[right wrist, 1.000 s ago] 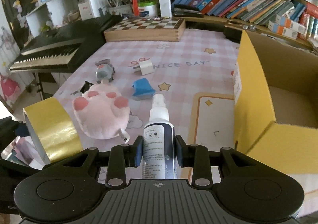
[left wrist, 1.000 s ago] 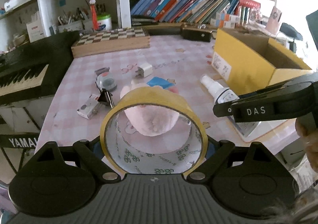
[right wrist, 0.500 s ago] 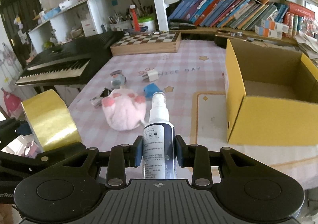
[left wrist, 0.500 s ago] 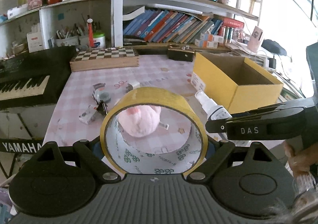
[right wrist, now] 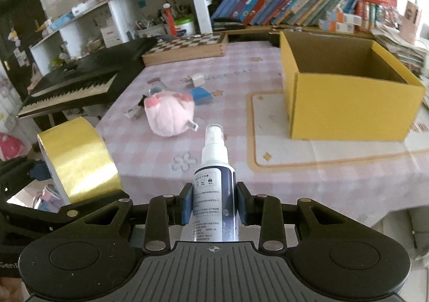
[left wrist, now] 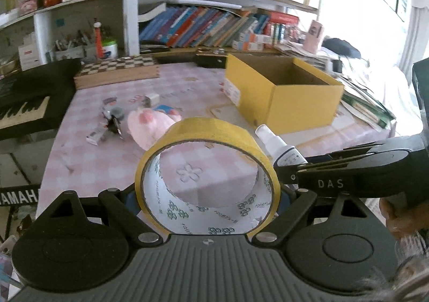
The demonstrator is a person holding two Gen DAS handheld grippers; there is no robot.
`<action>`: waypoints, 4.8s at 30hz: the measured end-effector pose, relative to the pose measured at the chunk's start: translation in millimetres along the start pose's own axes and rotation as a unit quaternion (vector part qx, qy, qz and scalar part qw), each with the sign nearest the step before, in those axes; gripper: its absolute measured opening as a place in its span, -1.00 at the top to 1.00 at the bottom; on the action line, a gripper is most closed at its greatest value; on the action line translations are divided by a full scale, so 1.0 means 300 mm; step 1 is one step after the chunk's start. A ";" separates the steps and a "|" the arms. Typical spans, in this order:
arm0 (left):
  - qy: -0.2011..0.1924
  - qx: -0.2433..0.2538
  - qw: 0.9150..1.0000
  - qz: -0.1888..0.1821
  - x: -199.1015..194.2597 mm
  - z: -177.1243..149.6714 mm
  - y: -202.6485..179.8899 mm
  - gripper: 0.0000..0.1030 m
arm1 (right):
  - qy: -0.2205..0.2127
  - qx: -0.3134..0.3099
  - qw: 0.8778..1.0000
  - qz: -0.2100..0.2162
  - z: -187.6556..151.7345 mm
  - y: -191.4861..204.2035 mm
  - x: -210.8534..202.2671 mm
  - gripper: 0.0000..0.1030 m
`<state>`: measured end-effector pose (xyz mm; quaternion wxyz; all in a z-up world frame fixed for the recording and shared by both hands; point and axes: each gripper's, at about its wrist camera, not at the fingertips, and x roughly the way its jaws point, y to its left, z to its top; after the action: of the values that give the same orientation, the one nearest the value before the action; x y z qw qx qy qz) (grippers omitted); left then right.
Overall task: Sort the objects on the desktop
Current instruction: 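Carry the tape roll and spray bottle toward the yellow cardboard box, then lower both into the yellow box and open both tools to release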
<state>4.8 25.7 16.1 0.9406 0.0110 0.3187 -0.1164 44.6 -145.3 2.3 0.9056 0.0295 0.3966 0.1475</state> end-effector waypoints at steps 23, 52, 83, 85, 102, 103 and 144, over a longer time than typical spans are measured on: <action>0.015 0.078 0.991 -0.104 -0.008 -0.047 -0.218 -0.73 | -0.001 0.102 0.991 -0.082 -0.186 -0.159 -0.169 0.36; 0.017 0.114 0.982 -0.152 0.090 0.022 -0.381 -0.73 | -0.013 0.139 0.983 -0.119 -0.173 -0.342 -0.213 0.36; -0.034 0.115 0.984 -0.129 0.300 0.298 -0.542 -0.73 | -0.034 0.093 0.991 -0.089 0.124 -0.615 -0.125 0.36; -0.045 0.114 0.985 -0.124 0.314 0.337 -0.555 -0.73 | -0.041 0.082 0.992 -0.082 0.168 -0.636 -0.119 0.36; -0.065 0.159 0.984 -0.054 0.555 0.592 -0.632 -0.73 | -0.082 -0.052 0.994 -0.046 0.522 -0.818 0.026 0.36; -0.062 0.163 0.983 -0.052 0.578 0.609 -0.634 -0.73 | -0.080 -0.063 0.994 -0.044 0.545 -0.827 0.048 0.36; 0.172 0.274 0.946 -0.005 1.173 0.697 -0.631 -0.83 | 0.145 -0.379 0.914 -0.011 0.708 -0.813 0.684 0.33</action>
<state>357.5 -253.0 -19.1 0.8316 0.2864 0.4318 -0.2001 390.1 -305.0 -39.6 0.7829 -0.3421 0.4383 0.2790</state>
